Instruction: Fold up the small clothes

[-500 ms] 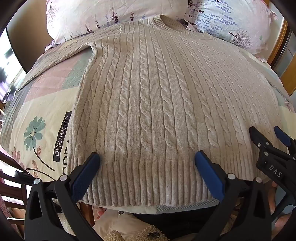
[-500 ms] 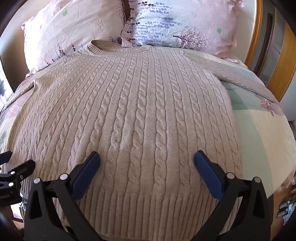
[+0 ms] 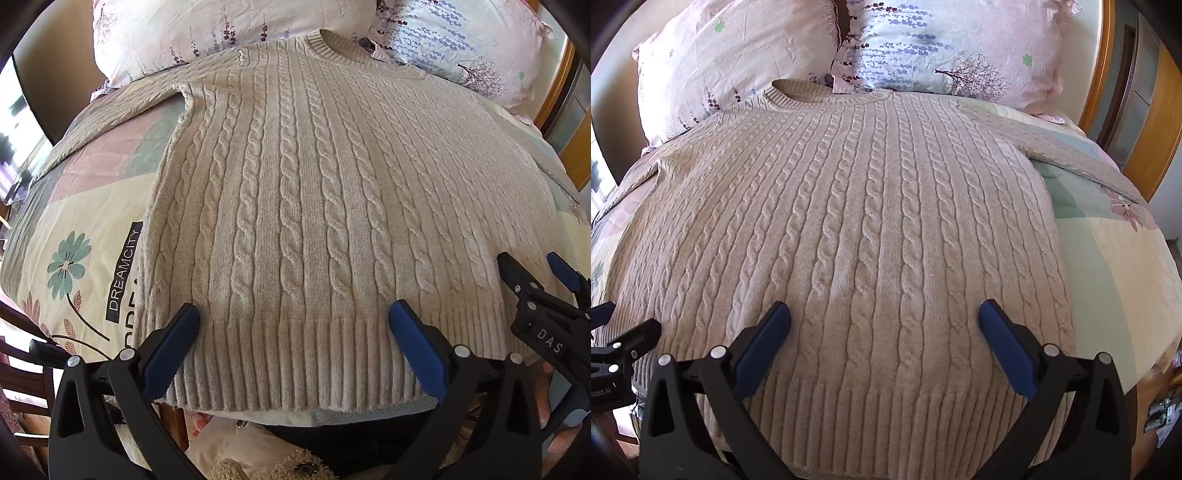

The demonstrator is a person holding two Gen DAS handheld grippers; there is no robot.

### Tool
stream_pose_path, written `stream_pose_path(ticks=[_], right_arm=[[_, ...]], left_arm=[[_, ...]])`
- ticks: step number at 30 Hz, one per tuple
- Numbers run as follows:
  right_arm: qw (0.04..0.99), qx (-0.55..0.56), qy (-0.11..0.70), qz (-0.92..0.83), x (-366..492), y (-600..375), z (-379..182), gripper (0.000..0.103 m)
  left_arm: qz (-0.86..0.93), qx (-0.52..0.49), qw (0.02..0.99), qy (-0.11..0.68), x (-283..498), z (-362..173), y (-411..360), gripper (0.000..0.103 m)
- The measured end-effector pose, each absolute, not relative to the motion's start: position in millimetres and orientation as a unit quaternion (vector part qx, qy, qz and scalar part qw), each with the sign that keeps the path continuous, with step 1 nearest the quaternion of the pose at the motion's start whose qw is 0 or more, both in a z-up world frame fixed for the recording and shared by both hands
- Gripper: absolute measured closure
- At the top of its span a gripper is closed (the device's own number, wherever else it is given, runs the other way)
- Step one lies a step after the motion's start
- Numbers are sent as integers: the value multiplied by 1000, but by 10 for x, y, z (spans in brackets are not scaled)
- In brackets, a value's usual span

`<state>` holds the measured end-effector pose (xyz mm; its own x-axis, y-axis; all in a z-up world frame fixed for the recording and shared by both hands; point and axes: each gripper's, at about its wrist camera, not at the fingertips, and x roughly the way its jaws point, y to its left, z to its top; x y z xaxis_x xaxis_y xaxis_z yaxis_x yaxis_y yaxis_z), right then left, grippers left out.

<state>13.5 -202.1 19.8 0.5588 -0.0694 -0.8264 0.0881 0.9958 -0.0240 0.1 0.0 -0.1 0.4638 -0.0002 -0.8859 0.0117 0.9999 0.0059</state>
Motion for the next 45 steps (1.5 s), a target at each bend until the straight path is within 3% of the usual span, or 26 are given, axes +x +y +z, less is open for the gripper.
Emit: stream_pose_path(ticks=[45], right_arm=[[883, 10, 468, -45, 148, -2015, 168, 2]], left_arm=[[-3, 6, 856, 517, 1, -1, 0, 1]])
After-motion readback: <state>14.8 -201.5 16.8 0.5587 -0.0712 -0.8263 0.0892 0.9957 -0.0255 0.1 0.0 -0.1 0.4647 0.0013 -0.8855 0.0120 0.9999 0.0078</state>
